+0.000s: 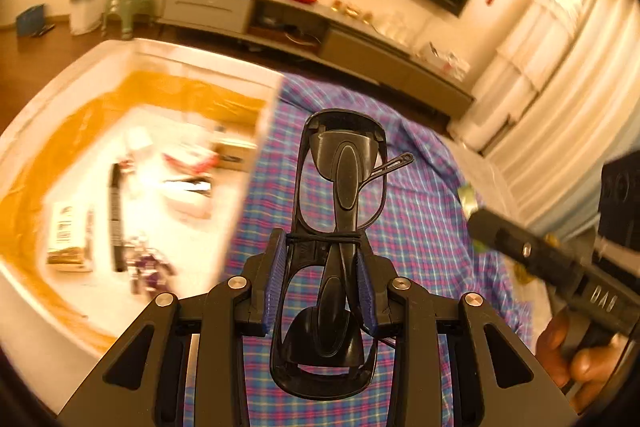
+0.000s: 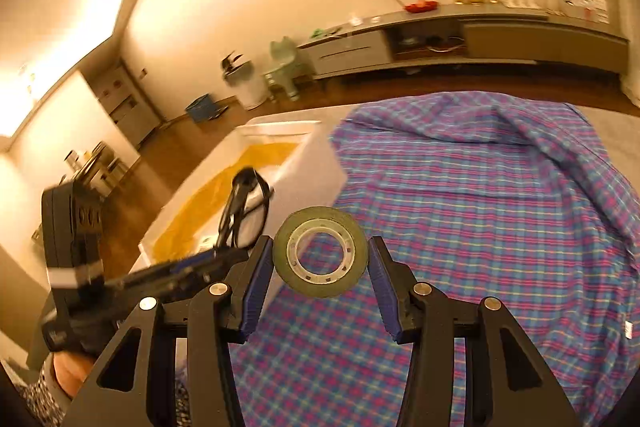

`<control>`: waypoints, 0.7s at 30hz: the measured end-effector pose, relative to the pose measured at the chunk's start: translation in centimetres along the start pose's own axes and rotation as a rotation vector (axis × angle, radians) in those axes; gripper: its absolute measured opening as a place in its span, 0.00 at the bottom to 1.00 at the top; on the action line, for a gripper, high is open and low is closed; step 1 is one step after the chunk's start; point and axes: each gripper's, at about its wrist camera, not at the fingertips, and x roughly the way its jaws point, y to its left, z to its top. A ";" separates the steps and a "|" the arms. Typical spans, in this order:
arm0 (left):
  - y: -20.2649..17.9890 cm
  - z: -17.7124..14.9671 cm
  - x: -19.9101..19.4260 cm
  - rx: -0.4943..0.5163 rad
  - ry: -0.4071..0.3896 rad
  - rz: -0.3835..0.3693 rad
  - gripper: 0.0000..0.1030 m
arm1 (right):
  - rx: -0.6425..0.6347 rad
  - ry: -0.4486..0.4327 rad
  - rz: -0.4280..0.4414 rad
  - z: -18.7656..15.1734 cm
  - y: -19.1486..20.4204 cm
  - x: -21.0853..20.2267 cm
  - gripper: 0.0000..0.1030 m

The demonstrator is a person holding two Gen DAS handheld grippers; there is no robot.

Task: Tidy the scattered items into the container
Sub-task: 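Carry the tape roll and glasses over the white box with both grippers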

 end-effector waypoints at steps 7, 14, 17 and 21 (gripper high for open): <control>6.4 1.5 -1.3 -0.202 -0.047 0.034 0.33 | -0.017 0.039 0.064 0.9 3.6 2.2 0.48; 11.3 1.4 0.5 -0.393 -0.012 0.055 0.33 | -0.080 0.063 0.102 3.4 7.4 4.4 0.48; 12.3 1.4 1.6 -0.451 0.014 0.059 0.33 | -0.108 0.085 0.116 4.4 9.3 6.0 0.48; 12.9 1.6 2.5 -0.499 0.027 0.084 0.33 | -0.125 0.121 0.121 5.6 10.6 8.8 0.48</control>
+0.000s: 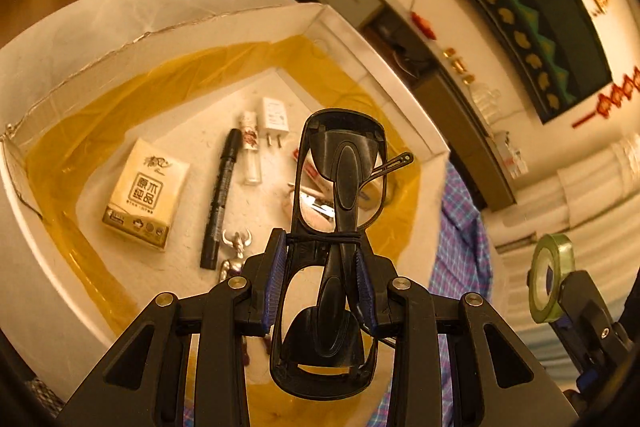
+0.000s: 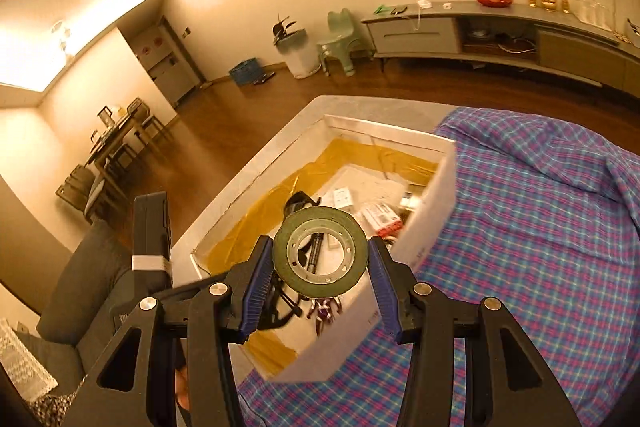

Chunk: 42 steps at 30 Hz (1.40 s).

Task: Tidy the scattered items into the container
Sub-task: 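Carry the tape roll and glasses over the white box with both grippers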

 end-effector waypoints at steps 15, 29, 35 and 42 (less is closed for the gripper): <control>-0.1 1.1 2.4 0.005 0.031 0.087 0.33 | 0.025 0.121 -0.037 3.7 -0.3 7.9 0.48; -0.6 1.0 2.1 0.043 0.022 0.125 0.34 | -0.027 0.191 -0.089 6.2 1.3 12.2 0.48; -0.4 1.2 2.1 0.031 0.030 0.117 0.34 | -0.048 0.209 -0.118 7.3 1.8 13.7 0.48; -0.2 1.5 2.2 0.017 0.039 0.115 0.34 | -0.062 0.243 -0.160 8.1 1.7 15.9 0.48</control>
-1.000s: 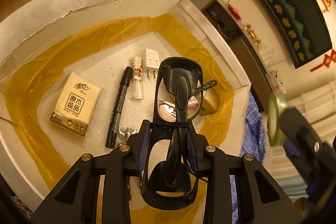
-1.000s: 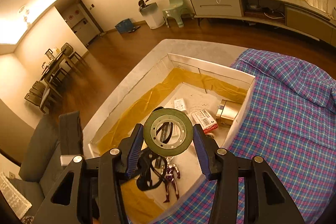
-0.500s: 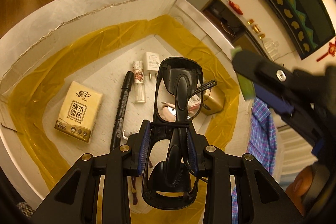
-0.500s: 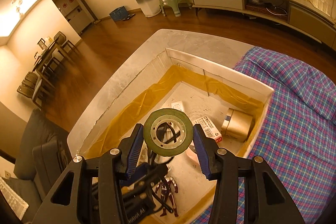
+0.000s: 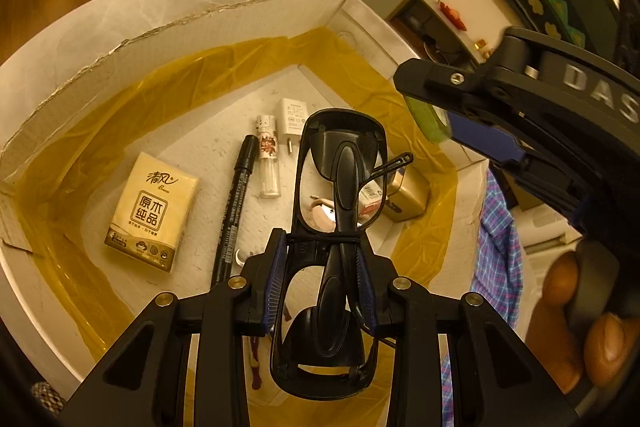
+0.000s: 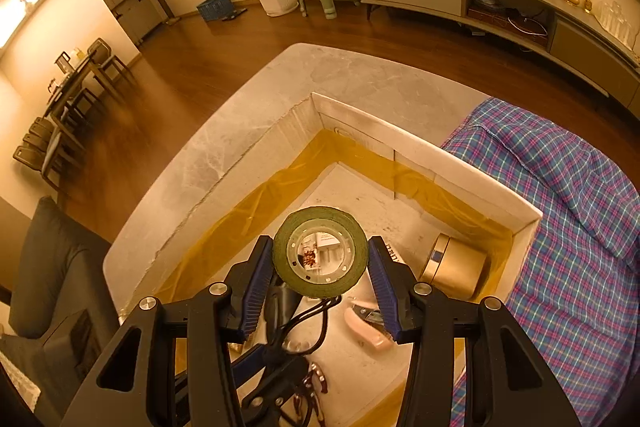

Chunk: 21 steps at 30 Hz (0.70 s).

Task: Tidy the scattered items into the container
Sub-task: 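Carry the tape roll and glasses over the white box with both grippers, then open both grippers to drop the glasses and tape roll into the box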

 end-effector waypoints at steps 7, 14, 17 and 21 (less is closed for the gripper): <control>-0.1 0.2 0.1 -0.003 -0.001 0.021 0.34 | -0.020 0.019 -0.046 1.5 0.0 1.6 0.48; -0.2 0.4 0.4 -0.011 0.011 0.041 0.34 | -0.049 0.046 -0.078 2.6 0.0 3.1 0.48; 0.8 1.1 1.2 -0.065 0.083 -0.074 0.43 | -0.064 0.050 -0.104 2.9 0.1 3.9 0.48; 2.3 2.0 0.7 -0.103 0.078 -0.119 0.48 | -0.082 0.040 -0.146 3.1 0.2 4.6 0.50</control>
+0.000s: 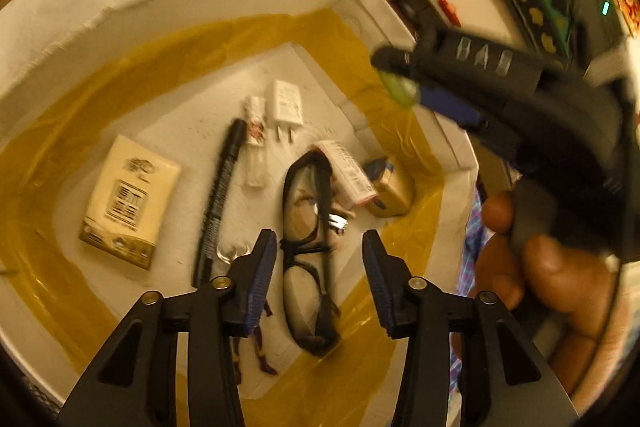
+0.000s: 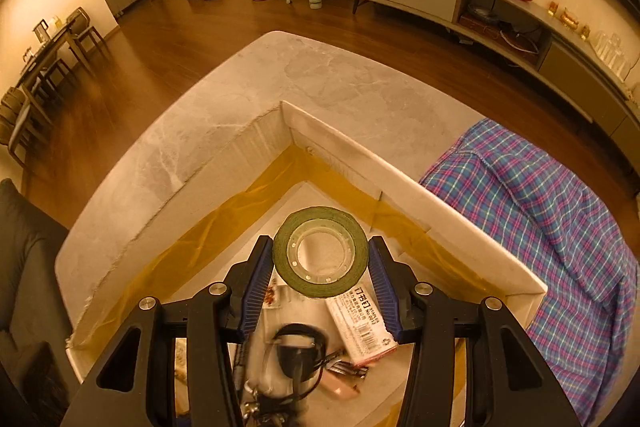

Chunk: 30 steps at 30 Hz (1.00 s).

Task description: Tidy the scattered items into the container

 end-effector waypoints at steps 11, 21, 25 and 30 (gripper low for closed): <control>0.5 0.0 -2.5 0.052 -0.072 -0.003 0.49 | 0.036 0.011 0.015 -1.3 -1.1 -0.4 0.57; -1.2 -1.3 -3.9 0.228 -0.171 0.129 0.50 | 0.055 0.018 0.037 -3.5 -1.7 -2.4 0.62; -1.4 -1.8 -5.3 0.269 -0.227 0.178 0.51 | 0.041 0.006 0.054 -5.3 -1.3 -4.4 0.65; -1.5 -2.9 -7.3 0.323 -0.287 0.195 0.52 | -0.014 -0.031 0.061 -8.6 -0.2 -7.8 0.68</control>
